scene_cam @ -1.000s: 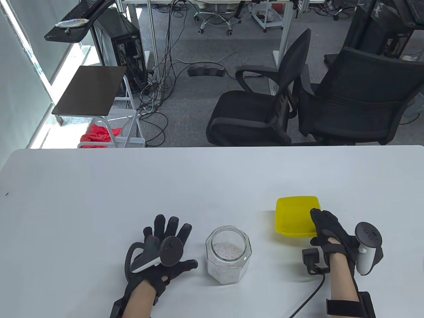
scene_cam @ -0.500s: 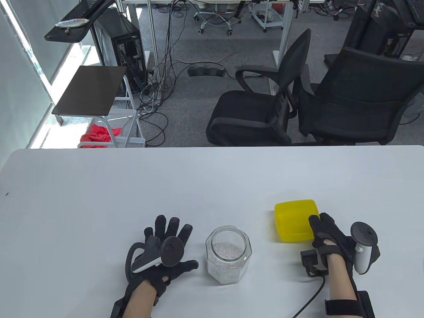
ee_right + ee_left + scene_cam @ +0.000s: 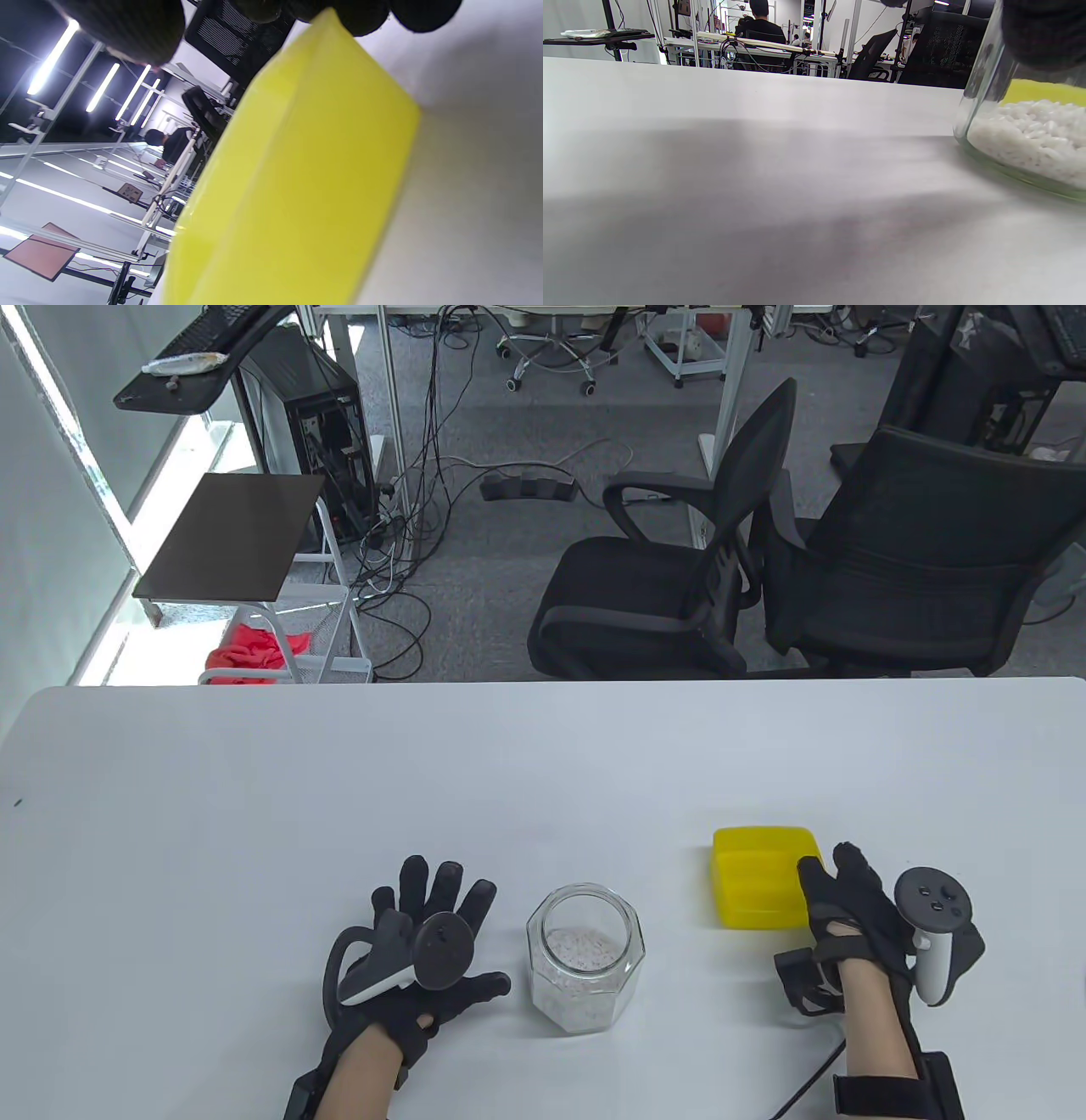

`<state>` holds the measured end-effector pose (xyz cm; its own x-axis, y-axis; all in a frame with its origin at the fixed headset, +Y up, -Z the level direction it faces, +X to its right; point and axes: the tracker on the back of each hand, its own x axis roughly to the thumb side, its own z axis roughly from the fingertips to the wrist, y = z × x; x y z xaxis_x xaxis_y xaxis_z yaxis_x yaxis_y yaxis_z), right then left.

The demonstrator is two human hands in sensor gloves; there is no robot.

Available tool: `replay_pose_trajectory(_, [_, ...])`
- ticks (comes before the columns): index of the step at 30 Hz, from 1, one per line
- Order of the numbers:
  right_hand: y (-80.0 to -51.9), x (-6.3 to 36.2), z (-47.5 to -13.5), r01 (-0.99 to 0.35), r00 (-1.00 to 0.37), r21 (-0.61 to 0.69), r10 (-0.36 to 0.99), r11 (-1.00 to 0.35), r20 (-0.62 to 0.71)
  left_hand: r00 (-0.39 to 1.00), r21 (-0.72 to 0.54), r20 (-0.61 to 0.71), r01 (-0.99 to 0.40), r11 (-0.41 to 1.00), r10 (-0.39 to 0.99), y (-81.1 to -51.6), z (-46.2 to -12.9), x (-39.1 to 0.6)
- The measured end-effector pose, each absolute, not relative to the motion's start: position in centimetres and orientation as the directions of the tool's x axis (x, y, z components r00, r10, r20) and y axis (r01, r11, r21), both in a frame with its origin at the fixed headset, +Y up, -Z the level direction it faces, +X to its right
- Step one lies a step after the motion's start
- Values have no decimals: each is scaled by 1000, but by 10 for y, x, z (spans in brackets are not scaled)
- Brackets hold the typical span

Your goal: Pour rice from plastic food container into glass jar

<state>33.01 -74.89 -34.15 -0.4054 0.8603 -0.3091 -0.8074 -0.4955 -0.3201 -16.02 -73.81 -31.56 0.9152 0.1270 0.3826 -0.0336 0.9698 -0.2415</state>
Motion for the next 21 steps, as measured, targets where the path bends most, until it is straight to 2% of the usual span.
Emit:
replay_pose_trajectory(4, [-717,311,-341,-806,-490,-280,853,-521,-179,913,-232,387,-37,972,127,-736,-315,-160])
replay_pose_trajectory(11, [-669,250,-333,-692,-722,-117,685,-713,97,913,-198,393,-37,979,114,-734,-313,-159])
replay_pose_trajectory(14, [-664,226,-324,-567,-809,7,558,-824,187,910,-187,402,-29,982,104,-734,-313,-157])
replay_pose_trajectory(18, [-674,210,-317,-457,-848,2,437,-889,299,905,-135,418,-23,991,78,-732,-310,-155])
replay_pose_trajectory(21, [-688,207,-315,-447,-829,28,426,-894,361,890,-116,444,-56,992,102,-730,-309,-153])
